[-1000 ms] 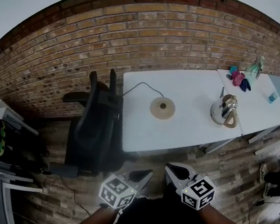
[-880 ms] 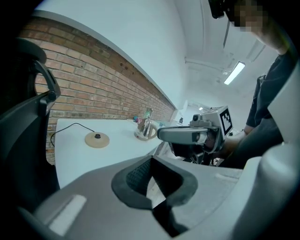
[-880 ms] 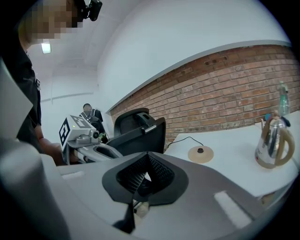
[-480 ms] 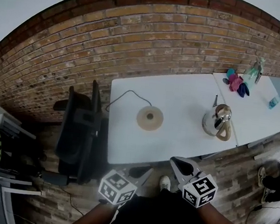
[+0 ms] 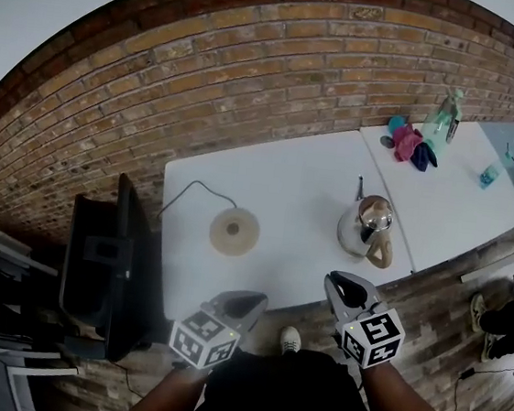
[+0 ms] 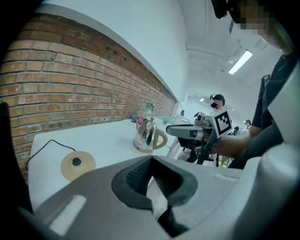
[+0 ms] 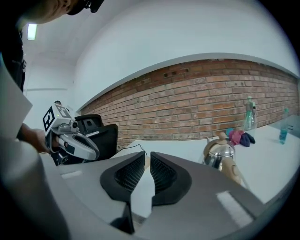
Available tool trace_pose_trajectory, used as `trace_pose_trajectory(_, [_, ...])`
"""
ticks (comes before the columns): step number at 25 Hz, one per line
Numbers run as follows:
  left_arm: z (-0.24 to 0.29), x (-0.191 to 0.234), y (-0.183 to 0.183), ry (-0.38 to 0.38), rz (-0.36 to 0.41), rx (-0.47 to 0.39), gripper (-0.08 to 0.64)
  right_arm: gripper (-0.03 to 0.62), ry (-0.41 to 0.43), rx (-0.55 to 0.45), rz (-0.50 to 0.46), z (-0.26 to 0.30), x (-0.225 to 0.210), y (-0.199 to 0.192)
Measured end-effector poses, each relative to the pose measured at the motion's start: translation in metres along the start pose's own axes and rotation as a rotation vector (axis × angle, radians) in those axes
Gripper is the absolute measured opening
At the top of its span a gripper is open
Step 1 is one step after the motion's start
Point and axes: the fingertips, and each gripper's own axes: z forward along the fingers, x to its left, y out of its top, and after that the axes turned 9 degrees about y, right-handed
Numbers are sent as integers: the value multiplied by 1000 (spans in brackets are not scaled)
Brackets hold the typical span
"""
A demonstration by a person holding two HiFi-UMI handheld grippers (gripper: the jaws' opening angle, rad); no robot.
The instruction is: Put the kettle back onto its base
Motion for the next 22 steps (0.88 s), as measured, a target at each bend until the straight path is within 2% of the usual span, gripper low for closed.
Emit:
trace_pose_trajectory(3, [25, -1, 10, 6, 7, 11, 0, 73, -52, 3, -8, -8, -36, -4])
trace_pose_trajectory(6, [44, -10, 16, -9, 24, 42, 0, 116, -121, 22, -4, -14, -73, -13])
trace_pose_trajectory(11, [63, -22, 10, -49, 49, 110, 0, 164, -273, 34, -2, -34, -133, -21])
trace_pose_trajectory(14, [69, -17, 3, -57, 48, 140, 0, 216, -342, 85, -12, -38, -168, -30])
trace_pose_trajectory(17, [75, -12, -1, -67, 50, 157, 0, 241, -363, 147, 13, -32, -191, -48])
trace_pose_trajectory(22, [80, -6, 2, -80, 62, 158, 0, 249, -371, 189, 30, -19, -203, -65])
